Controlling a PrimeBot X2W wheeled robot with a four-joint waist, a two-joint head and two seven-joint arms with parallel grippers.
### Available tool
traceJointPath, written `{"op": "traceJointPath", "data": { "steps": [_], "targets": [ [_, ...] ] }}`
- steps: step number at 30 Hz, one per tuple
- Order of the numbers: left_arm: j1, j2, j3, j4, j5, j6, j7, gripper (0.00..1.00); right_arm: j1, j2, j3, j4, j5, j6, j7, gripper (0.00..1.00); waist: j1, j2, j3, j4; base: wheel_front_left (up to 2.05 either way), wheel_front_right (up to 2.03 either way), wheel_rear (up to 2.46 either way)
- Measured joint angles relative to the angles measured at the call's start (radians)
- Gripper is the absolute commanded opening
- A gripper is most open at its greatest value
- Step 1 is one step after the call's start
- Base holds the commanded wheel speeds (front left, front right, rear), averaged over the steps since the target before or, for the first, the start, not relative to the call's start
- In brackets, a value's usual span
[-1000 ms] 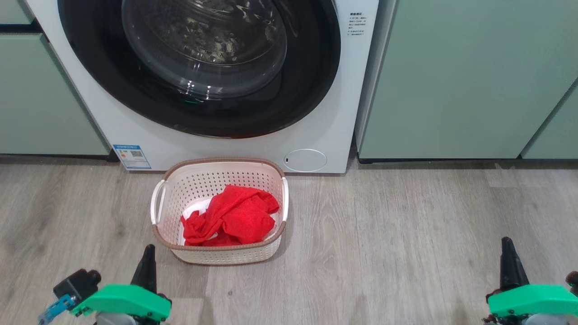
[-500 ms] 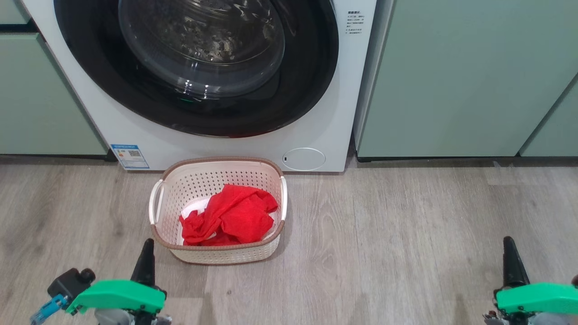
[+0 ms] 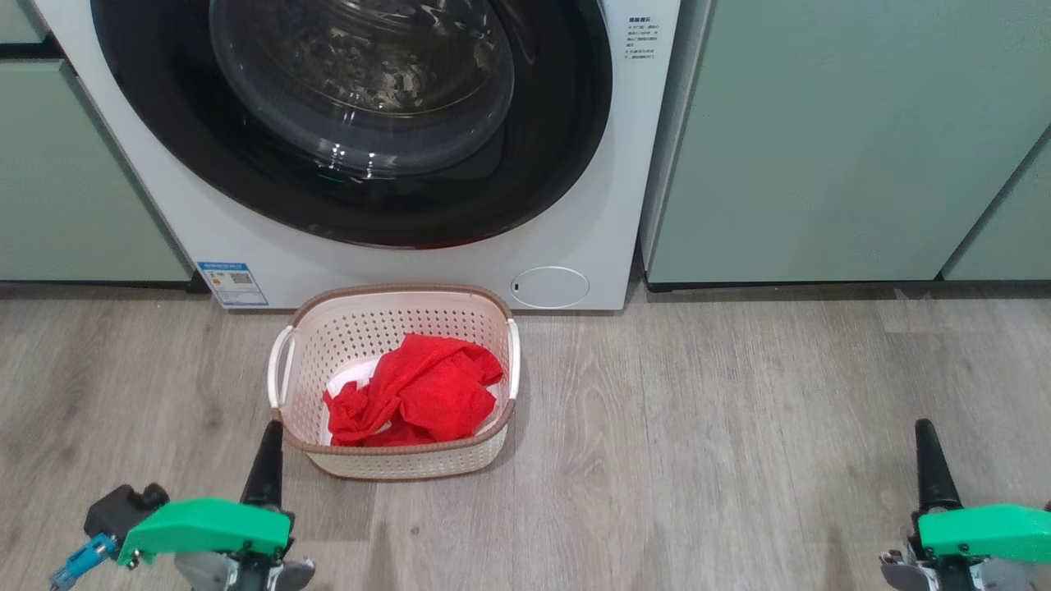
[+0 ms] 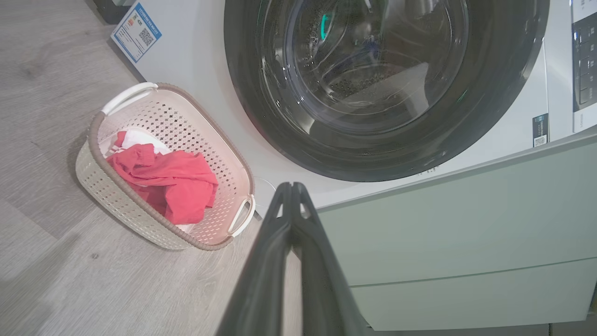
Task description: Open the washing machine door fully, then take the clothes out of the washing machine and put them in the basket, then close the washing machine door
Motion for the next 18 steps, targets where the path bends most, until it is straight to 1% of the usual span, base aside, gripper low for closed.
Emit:
{"op": "traceJointPath", "data": {
  "steps": [18],
  "targets": [
    [-0.012,-0.005,0.007,-0.039,-0.181,0.000,0.051,0.00,-0.022,0.000,-0.007,-0.017,0.190,0.000,0.049,0.00,0.0000,0.0000,0.005,-0.006,0.00,0.00,0.00]
  ]
}}
